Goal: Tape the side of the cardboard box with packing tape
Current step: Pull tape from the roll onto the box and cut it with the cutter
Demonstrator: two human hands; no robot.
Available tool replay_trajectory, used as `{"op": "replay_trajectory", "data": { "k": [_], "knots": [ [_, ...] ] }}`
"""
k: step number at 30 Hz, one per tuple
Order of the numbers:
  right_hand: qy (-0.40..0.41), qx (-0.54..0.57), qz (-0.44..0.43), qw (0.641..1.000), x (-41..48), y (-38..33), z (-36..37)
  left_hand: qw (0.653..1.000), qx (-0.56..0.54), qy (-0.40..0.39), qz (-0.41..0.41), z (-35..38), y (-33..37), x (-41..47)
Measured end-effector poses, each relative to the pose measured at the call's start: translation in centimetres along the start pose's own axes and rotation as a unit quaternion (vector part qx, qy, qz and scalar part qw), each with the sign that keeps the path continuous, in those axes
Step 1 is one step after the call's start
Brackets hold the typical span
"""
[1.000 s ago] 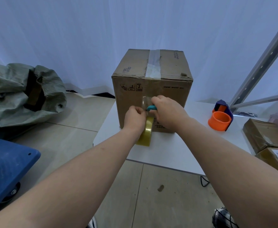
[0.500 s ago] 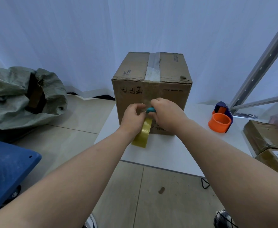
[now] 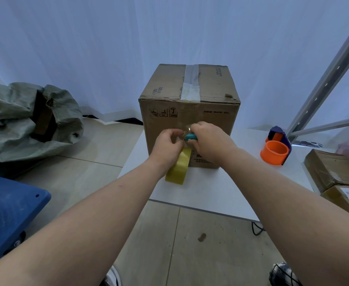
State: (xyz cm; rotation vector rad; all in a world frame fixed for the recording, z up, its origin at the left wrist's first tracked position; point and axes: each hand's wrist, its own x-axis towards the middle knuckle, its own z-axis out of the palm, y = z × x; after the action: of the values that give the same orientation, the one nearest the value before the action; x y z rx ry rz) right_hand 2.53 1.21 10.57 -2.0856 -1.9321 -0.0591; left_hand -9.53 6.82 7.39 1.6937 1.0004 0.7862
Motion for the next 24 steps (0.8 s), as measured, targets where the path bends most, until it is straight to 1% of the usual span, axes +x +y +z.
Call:
{"op": "replay_trajectory", "data": {
  "k": [2, 5, 7, 9, 14, 19, 24],
  "knots": [
    [-0.002, -0.005, -0.008, 1.000, 0.2, -0.3, 0.2, 1.000, 0.001, -0.006, -0.002, 0.0, 0.0, -0.1],
    [-0.046, -0.034, -0.009, 0.998, 0.1, -0.2, 1.0, 1.000, 0.014, -0.014, -0.002, 0.0, 0.0, -0.3],
    [-0.061, -0.040, 0.006, 0.997, -0.3, 0.4, 1.1, 1.000, 0.019, -0.018, -0.004, -0.1, 0.0, -0.3],
    [-0.053, -0.032, 0.021, 0.998, -0.5, 1.2, 1.0, 1.000, 0.020, -0.020, -0.003, -0.2, -0.1, -0.3],
    [-0.003, 0.011, 0.038, 0.999, -0.8, 2.2, 0.4, 1.000, 0.001, -0.023, -0.015, -0.4, -0.1, -0.4],
    [0.000, 0.016, 0.051, 0.999, -1.1, 2.5, 0.9, 1.000, -0.003, -0.017, -0.013, -0.3, -0.2, -0.4],
    [0.014, 0.031, 0.065, 0.997, -1.1, 3.2, 0.9, 0.999, 0.009, -0.020, 0.033, -0.2, 0.1, -0.7]
  ]
}}
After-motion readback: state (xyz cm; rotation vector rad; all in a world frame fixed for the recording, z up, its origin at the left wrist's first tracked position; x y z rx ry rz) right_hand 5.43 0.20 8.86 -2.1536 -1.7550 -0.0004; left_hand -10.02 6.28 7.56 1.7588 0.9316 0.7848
